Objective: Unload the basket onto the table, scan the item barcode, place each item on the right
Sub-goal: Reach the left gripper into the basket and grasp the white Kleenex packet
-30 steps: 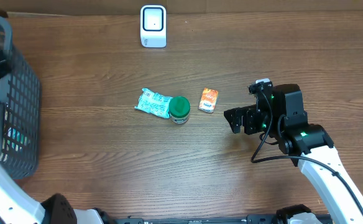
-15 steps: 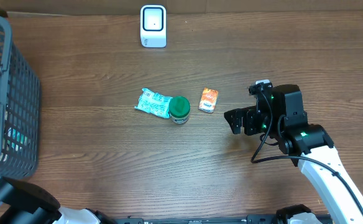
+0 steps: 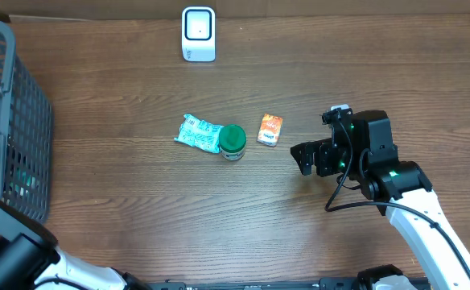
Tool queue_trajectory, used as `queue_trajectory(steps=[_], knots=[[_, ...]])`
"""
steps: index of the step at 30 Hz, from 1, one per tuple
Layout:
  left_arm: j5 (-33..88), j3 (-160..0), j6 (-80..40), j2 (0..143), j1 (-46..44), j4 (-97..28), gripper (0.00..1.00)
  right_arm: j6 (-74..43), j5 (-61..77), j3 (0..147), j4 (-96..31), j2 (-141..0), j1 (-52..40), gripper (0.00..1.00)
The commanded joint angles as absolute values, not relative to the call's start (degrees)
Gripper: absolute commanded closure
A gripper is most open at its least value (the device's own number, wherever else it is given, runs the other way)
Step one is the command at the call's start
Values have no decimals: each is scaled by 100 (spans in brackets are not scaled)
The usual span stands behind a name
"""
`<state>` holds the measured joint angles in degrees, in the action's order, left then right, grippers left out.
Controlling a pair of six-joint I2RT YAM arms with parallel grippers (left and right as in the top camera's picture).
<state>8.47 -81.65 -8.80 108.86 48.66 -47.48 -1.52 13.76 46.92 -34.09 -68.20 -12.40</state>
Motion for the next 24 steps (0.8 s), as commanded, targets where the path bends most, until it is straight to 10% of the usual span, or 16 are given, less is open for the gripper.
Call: queue_trajectory(steps=[1, 18, 24], knots=[[751, -8103, -764, 11220, 4672, -4727, 44, -176, 1428, 4803, -3404, -6818, -1225, 0], [349, -8077, -766, 11587, 4486, -4890, 41, -176, 1428, 4803, -3404, -6818, -1225, 0], [128, -7878, -773, 11587, 4488, -4910, 69, -176, 1435, 4803, -3402, -6818, -1225, 0]])
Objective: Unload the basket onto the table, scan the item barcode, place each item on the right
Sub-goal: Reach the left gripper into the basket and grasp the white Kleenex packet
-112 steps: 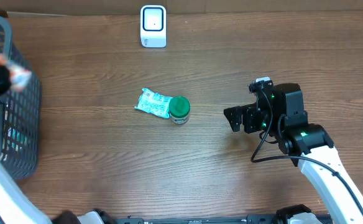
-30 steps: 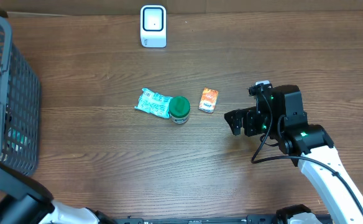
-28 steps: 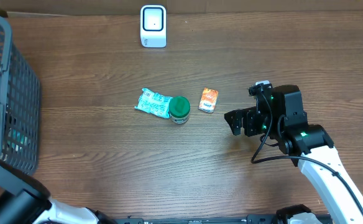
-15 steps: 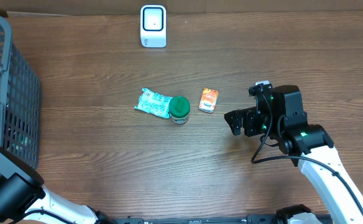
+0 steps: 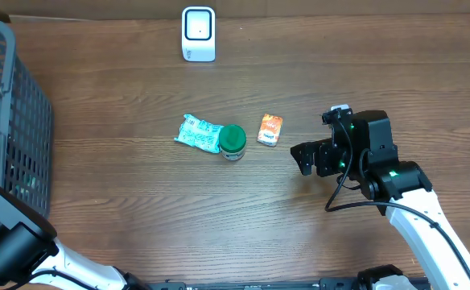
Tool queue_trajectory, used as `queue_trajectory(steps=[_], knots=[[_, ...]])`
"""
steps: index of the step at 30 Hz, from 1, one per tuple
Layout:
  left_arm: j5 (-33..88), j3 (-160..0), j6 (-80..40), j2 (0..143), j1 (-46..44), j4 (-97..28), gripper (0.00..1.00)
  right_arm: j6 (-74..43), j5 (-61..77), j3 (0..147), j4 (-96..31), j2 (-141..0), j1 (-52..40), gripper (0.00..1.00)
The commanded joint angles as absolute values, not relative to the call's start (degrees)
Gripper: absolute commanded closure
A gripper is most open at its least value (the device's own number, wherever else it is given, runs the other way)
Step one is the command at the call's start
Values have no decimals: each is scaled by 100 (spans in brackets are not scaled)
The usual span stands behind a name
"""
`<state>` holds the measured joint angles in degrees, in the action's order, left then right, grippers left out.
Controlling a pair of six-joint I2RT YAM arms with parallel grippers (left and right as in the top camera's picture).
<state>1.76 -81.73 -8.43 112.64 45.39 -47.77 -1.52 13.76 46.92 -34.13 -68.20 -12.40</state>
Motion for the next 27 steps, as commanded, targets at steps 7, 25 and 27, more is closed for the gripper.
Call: queue_trajectory(steps=[7, 25, 27], knots=[[148, -8156, -770, 11570, 4497, -5229, 96, -174, 1470, 4801, -3398, -6818, -1225, 0], [1011, -13620, -766, 10219, 4429, -7867, 96, -174, 1470, 4803, -3354, -6818, -1225, 0], [1103, -13668, -766, 9926, 4309, -7920, 96, -174, 1470, 4803, -3352, -6818, -1225, 0]])
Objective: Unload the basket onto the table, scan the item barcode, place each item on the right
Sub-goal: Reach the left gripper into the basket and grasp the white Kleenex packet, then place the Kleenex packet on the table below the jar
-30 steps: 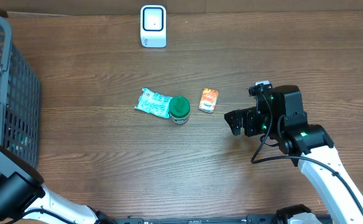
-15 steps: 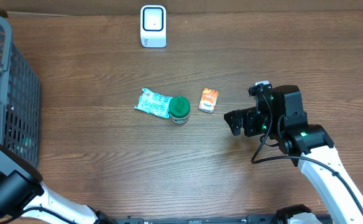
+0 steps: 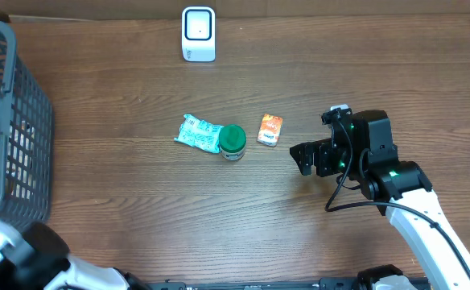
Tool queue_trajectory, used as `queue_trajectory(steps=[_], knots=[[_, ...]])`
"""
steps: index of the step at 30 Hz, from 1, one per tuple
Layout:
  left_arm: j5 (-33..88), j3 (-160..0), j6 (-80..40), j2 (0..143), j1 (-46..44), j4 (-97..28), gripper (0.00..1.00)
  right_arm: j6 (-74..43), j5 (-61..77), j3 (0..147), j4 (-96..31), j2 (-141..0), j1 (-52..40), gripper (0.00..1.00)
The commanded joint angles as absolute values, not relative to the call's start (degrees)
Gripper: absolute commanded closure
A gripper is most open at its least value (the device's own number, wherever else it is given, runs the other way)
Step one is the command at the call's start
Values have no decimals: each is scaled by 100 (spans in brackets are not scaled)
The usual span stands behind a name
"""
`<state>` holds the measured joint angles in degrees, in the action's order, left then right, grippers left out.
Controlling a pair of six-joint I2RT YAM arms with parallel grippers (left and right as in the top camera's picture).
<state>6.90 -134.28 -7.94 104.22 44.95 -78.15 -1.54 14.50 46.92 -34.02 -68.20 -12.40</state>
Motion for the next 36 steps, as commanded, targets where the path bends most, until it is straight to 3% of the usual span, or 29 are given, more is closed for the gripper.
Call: queue_trajectory(steps=[1, 9, 15, 24, 33, 36], knots=[[1120, -13666, -766, 9800, 4219, -7968, 96, -174, 1470, 4803, -3352, -6818, -1225, 0], [1140, -13537, -355, 9520, 2530, -8838, 96, -174, 1470, 4803, -3321, -6818, -1225, 0], [1090, -12320, -357, 9629, 923, -8860, 96, -174, 1470, 4803, -3315, -6818, -1225, 0], [834, -9321, -1157, 9631, -888, -6810, 96, -174, 1470, 4801, -3312, -6818, -1225, 0], [707, -7382, -1555, 9633, -1658, -4825, 96, -174, 1470, 4801, -3315, -6818, -1225, 0], [705, -7122, -1551, 9633, -1778, -4641, 72, -174, 1470, 4803, -3312, -6818, -1225, 0]])
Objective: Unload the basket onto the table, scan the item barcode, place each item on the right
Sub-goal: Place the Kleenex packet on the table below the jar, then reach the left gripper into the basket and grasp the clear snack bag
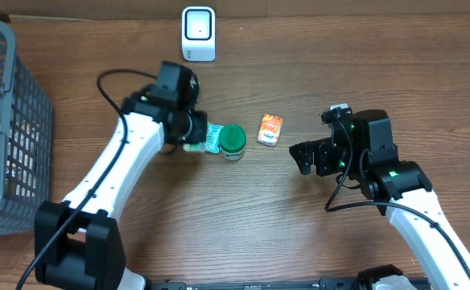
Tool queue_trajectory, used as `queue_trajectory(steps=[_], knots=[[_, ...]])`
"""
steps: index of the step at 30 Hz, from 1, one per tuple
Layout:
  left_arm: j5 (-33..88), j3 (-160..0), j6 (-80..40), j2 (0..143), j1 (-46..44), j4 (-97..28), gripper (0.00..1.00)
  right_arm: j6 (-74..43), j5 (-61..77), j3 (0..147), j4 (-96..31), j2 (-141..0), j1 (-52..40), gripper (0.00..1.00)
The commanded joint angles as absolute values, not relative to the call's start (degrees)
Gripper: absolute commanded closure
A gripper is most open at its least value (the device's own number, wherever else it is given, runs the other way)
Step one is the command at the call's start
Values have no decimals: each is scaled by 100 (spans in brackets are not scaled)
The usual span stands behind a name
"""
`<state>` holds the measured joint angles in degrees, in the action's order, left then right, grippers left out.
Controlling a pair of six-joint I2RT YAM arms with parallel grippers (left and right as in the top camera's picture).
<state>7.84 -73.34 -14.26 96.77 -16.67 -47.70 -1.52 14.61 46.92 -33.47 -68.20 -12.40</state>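
A white barcode scanner (198,34) stands at the table's far edge. Mid-table lie a green-and-white packet (212,137), a green-lidded jar (233,141) touching it, and a small orange packet (270,129). My left gripper (190,133) is down over the left end of the green-and-white packet, hiding that end; its fingers do not show clearly. Right of the orange packet, my right gripper (301,158) hovers open, holding nothing.
A grey mesh basket (26,121) with several items inside stands at the left edge. The left arm (114,169) stretches diagonally from the front left toward the packet. The right arm (412,201) comes in from the front right.
My left arm, then only at the front-left corner beside the basket, now reaches across the table with its gripper on the green-and-white packet's left end. The right arm and the items have not moved.
At each earlier moment my left arm stayed by the basket at the front left, shifting slightly, while the packet, jar and orange packet lay untouched. The right gripper held still, open, throughout. Now the left gripper is at the green-and-white packet.
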Motion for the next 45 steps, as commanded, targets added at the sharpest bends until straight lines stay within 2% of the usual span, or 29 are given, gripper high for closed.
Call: queue_trajectory(steps=[1, 3, 6, 10, 15, 18, 23, 30, 38, 45], knots=[[705, -7085, -1551, 9633, -1804, -4604, 65, -176, 1470, 4803, -3312, -6818, -1225, 0], [707, -7105, -1551, 9631, -1804, -4532, 55, -176, 1470, 4803, -3310, -6818, -1225, 0], [707, -7389, -1553, 9590, -1695, -4569, 46, -176, 1470, 4801, -3315, -6818, -1225, 0], [679, -8427, -1542, 9544, -1280, -5107, 44, -176, 1472, 4801, -3336, -6818, -1225, 0], [362, -10436, -1448, 9542, -473, -6381, 40, -176, 1470, 4803, -3334, -6818, -1225, 0], [-38, -11762, -1299, 9542, 228, -7238, 36, -174, 1470, 4801, -3334, -6818, -1225, 0], [-515, -12637, -1267, 9542, 1391, -7909, 34, -176, 1470, 4801, -3332, -6818, -1225, 0], [12, -12132, -1286, 9550, 3352, -7865, 28, -176, 1470, 4801, -3334, -6818, -1225, 0], [764, -10538, -1308, 9550, 5065, -6890, 1, -174, 1470, 4803, -3332, -6818, -1225, 0], [1094, -8812, -1542, 9596, 5638, -5264, 0, -174, 1470, 4803, -3332, -6818, -1225, 0]])
